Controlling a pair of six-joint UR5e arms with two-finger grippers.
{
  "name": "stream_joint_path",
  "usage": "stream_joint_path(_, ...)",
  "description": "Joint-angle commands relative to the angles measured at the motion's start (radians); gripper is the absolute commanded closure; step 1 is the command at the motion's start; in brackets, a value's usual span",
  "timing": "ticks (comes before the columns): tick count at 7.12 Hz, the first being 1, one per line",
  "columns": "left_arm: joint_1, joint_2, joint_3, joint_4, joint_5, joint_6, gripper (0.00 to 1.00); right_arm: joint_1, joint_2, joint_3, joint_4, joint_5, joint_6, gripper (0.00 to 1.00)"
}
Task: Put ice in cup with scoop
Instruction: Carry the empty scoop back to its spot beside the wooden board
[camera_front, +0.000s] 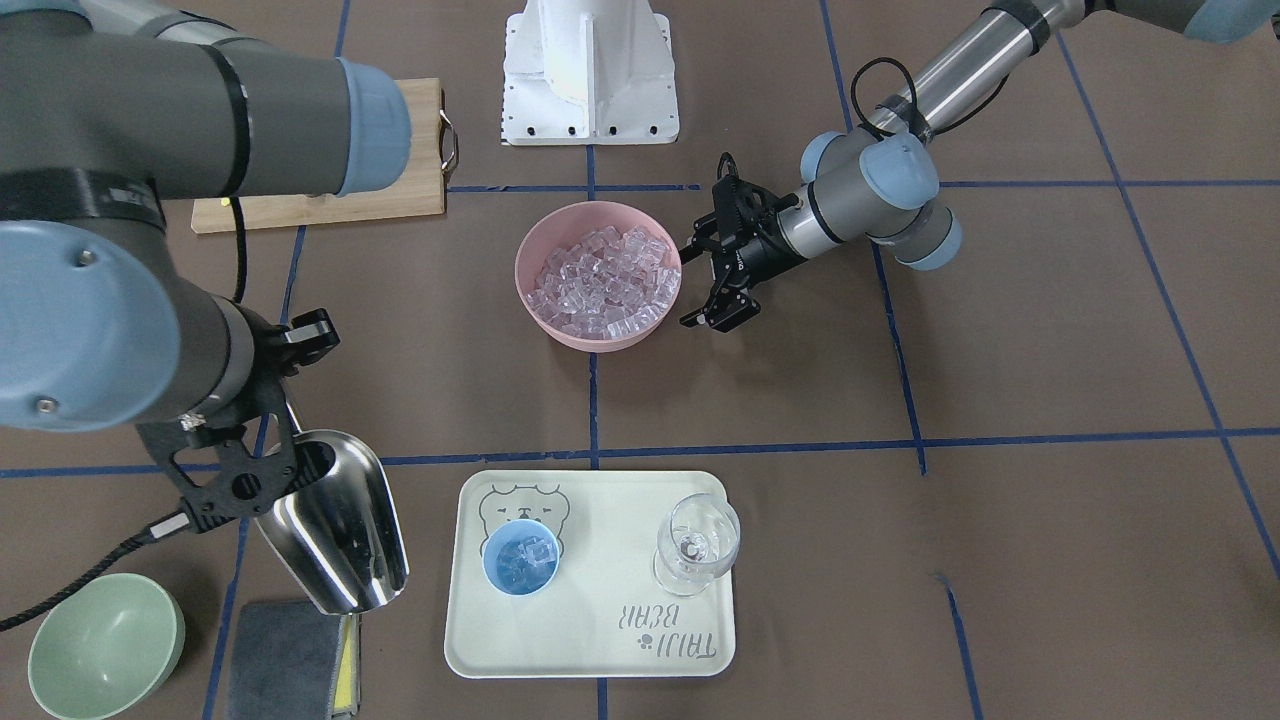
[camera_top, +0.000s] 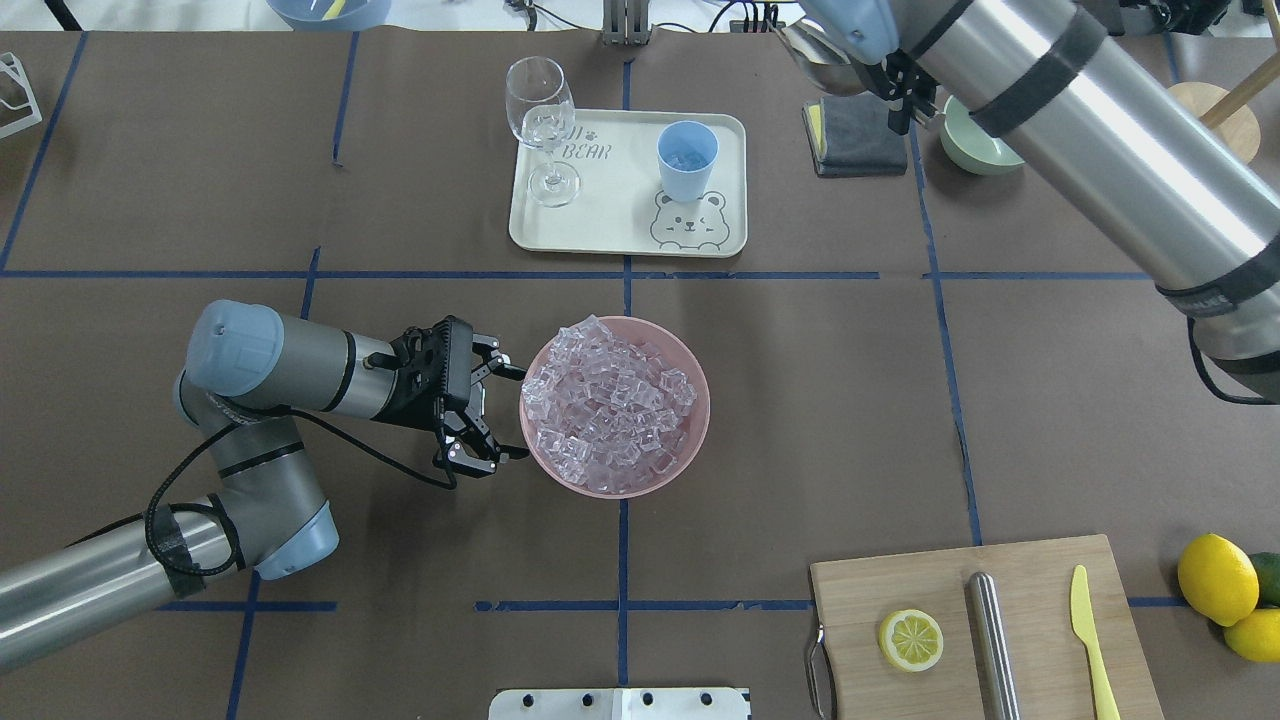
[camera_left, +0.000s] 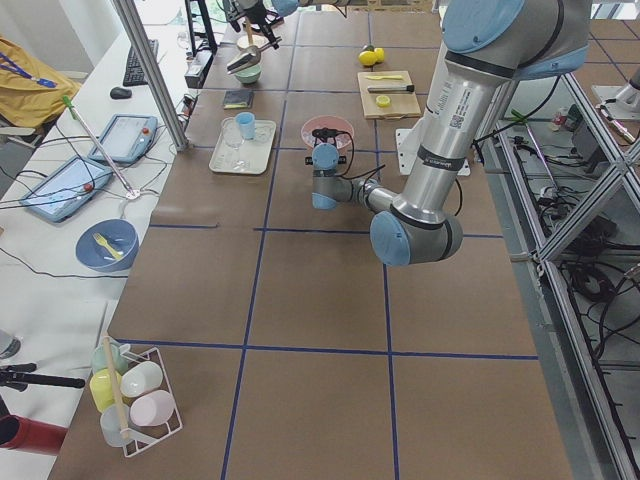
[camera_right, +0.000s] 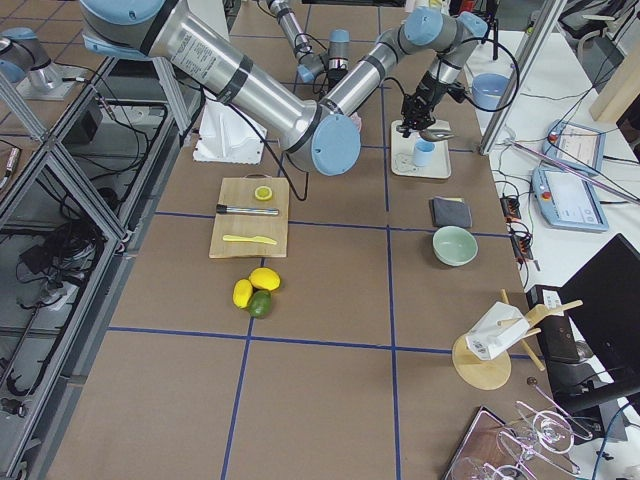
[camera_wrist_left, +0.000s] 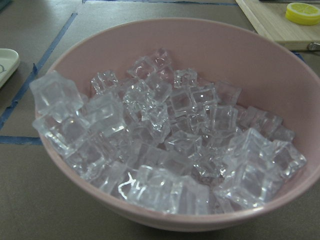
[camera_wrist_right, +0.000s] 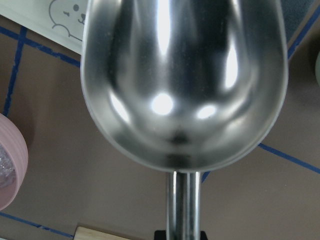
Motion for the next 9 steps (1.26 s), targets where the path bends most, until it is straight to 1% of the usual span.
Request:
stream_joint_path(1,-0.003,0.000,0.000,-0.035,0.000,-0.026,0.00,0.030,-0.193,0.282,-0.018,0.015,0.067,1.00)
stream_joint_path(2,-0.006,0.000,0.000,-0.040,0.020,-0.026,0.00,0.031,-0.269,0.393,-0.016,0.015,0.133,1.00)
stream_joint_path(3,-0.004,0.002,0.002,-0.052,0.059,-0.026,0.00,0.022,-0.336,0.492,-0.009,0.015,0.197,1.00)
stream_joint_path(4,-0.004,0.002,0.003,-0.052,0.063,-0.026,0.00,0.011,-0.426,0.575,-0.003,0.016,0.248,1.00)
stream_joint_path(6,-0.004,0.002,0.005,-0.052,0.063,-0.026,0.00,-0.027,-0.548,0.694,0.000,0.004,0.322,1.00)
stream_joint_path(7,-0.003,0.002,0.006,-0.052,0.063,-0.026,0.00,-0.029,-0.586,0.704,0.031,0.004,0.326,1.00)
stream_joint_path(8,-0.003,0.002,0.006,-0.052,0.063,-0.026,0.00,-0.047,-0.661,0.715,0.107,0.004,0.343,1.00)
stream_joint_path(9,-0.003,0.002,0.006,-0.052,0.063,-0.024,0.00,-0.056,-0.752,0.723,0.241,0.004,0.368,1.00)
